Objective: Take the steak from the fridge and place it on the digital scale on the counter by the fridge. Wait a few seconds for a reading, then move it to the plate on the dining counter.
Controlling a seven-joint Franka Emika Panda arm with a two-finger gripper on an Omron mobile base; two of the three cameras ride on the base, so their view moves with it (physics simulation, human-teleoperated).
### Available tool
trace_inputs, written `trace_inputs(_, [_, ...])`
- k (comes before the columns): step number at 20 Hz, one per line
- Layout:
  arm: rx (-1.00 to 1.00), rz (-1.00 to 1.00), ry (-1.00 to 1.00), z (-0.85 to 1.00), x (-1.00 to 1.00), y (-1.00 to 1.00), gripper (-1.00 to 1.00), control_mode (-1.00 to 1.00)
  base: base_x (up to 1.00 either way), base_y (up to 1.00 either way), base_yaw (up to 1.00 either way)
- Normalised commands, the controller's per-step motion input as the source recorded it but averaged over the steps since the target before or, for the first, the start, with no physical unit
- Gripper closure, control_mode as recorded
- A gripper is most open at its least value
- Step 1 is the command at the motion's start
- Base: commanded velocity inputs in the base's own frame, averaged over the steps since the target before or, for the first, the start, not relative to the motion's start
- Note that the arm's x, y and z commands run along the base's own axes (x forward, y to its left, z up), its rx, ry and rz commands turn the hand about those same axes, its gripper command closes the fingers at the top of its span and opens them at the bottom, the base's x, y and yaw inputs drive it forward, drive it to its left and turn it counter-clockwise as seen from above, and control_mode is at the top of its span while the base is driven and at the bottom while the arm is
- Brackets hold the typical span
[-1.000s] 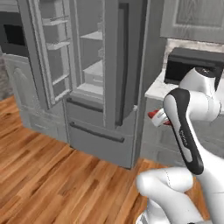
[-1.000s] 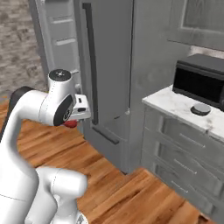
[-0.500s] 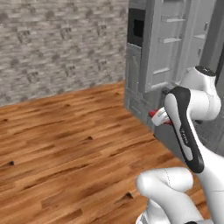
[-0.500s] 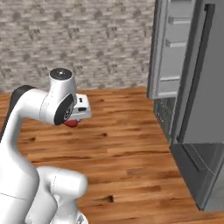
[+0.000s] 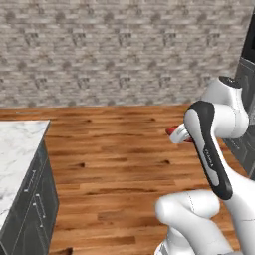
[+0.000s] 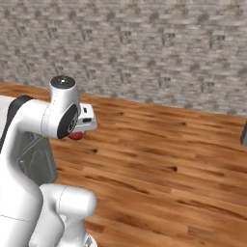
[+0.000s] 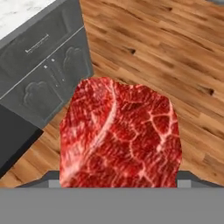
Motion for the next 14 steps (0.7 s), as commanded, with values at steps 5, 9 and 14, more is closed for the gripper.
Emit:
trace_inputs(5, [0.00,0.00,0.00,0.00,0.00,0.00,1.00,1.00,1.00,-0.23,0.15])
trace_inputs(9, [0.00,0.00,0.00,0.00,0.00,0.00,1.00,1.00,1.00,-0.28,0.09])
trace_inputs(14, [0.00,0.00,0.00,0.00,0.00,0.00,1.00,1.00,1.00,-0.13,0.11])
